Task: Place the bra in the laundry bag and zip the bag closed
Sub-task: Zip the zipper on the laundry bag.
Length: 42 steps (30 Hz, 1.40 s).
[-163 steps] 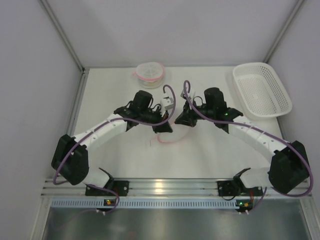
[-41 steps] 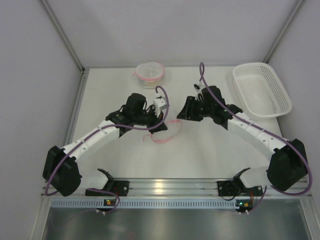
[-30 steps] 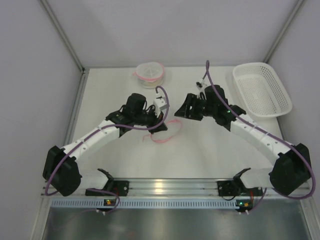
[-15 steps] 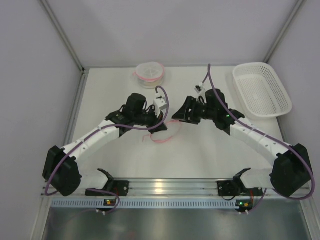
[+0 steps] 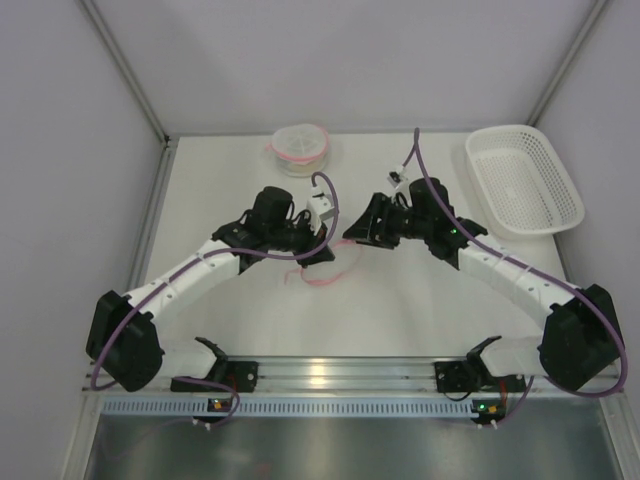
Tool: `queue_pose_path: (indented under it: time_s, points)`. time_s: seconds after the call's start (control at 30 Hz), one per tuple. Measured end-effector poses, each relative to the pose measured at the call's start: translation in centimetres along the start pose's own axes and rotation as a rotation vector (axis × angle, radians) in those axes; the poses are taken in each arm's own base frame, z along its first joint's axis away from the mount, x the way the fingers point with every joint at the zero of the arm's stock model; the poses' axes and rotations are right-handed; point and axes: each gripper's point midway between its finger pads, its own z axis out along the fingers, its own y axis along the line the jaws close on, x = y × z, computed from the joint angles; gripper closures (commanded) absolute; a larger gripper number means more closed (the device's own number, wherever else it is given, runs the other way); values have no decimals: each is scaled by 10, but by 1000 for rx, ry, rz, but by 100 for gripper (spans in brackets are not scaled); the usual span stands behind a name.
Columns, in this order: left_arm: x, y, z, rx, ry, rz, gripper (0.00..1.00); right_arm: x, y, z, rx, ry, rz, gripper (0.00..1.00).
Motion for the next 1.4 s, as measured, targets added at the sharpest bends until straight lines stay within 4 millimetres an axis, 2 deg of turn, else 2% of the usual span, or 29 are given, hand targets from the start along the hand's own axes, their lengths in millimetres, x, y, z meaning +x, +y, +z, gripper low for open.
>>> queue_pose_path:
  time_s: [0.27, 0.43, 0.8, 0.87, 1.0, 1.23, 1.4]
  points:
    - [0, 1, 0, -4, 1, -1, 100, 5, -4, 0, 14, 17, 1, 46]
    - [0, 1, 0, -4, 1, -1, 100, 7, -2, 1, 8, 27, 0, 53]
    - [0, 1, 0, -7, 2, -2, 100, 7, -2, 2, 6, 30, 10, 87]
    - [0, 1, 0, -7, 2, -2, 100, 7, -2, 2, 7, 29, 10, 89]
    - [0, 1, 0, -7, 2, -2, 100, 7, -2, 2, 7, 29, 10, 100]
    - [0, 3, 0, -19, 1, -2, 100, 6, -5, 3, 19, 21, -5, 100]
    - [-5, 4, -7, -53, -20, 5, 100, 5, -25, 2, 108, 6, -52, 100]
